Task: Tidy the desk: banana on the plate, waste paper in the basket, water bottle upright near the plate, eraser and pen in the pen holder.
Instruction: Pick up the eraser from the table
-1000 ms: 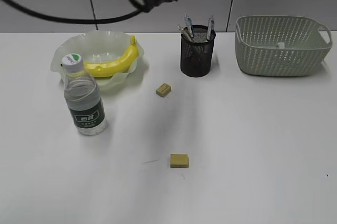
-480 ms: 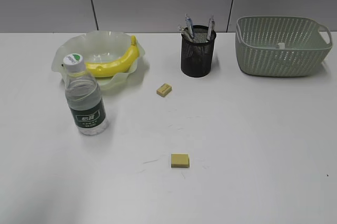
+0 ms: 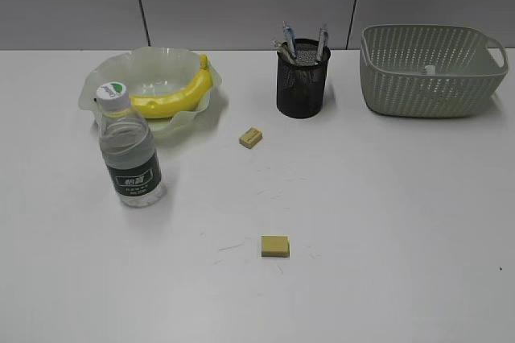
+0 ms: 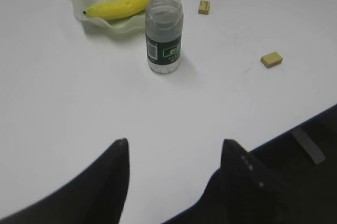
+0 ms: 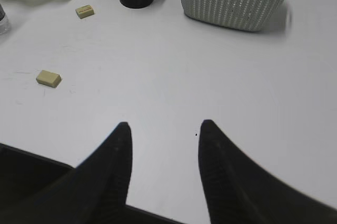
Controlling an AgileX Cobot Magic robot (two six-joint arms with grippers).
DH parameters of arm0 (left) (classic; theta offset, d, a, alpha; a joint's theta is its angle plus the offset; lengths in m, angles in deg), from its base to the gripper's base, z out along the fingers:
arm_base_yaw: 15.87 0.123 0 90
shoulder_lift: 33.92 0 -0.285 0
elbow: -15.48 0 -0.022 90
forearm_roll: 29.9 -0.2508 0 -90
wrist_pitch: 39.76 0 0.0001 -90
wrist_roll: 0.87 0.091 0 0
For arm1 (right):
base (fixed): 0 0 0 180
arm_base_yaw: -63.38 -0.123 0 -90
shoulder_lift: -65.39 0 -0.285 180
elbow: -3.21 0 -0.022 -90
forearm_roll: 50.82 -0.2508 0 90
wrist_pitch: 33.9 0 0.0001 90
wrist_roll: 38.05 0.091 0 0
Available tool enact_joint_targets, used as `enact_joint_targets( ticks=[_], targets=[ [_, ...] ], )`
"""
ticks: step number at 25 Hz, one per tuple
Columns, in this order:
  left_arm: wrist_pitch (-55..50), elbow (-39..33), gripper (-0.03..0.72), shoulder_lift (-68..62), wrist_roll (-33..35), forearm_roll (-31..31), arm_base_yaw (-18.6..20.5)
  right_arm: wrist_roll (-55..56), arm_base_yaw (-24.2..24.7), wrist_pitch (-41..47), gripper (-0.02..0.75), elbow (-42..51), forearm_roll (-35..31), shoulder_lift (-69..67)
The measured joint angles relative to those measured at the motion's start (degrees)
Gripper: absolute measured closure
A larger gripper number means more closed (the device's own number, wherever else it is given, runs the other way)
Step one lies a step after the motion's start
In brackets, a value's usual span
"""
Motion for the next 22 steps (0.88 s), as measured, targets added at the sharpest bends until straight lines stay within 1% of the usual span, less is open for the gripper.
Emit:
enact_joint_targets(
  ticks=[5,11,13,15,17,19,21,22],
  targets=[
    [4.36,-2.06,0.27,2.24,0.0,-0.55,0.0,0.0,0.0,0.0,0.395,0.0,0.0,0.0],
    [5.29,-2.32,0.281,2.24,0.0,-0.97,0.0,0.0,0.0,-0.28,0.395,-0.17,-0.06,-0.4],
    [5.35,-2.32,0.284,2.24,0.0,-0.97,0.0,-0.07,0.0,-1.15,0.395,-0.67,-0.55,-2.49],
    [5.36,-2.32,0.289,2.56,0.0,-0.99,0.47,-1.06,0.0,-3.57,0.395,-1.17,-1.67,-7.71],
    [5.42,-2.32,0.298,3.3,0.0,-0.99,3.35,-4.27,0.0,-8.03,0.395,-1.27,-3.97,-15.67],
    [5.36,-2.32,0.307,3.48,0.0,-0.99,7.9,-10.43,0.0,-14.43,0.395,-1.54,-8.78,-26.53],
    [5.41,-2.32,0.318,3.48,0.0,-0.99,13.08,-20.12,-0.12,-19.1,0.395,-2.65,-15.9,-40.38],
    [5.41,-2.32,0.323,3.48,0.0,-0.99,15.7,-27.38,-0.37,-21.53,0.395,-3.74,-20.5,-47.4]
  ],
)
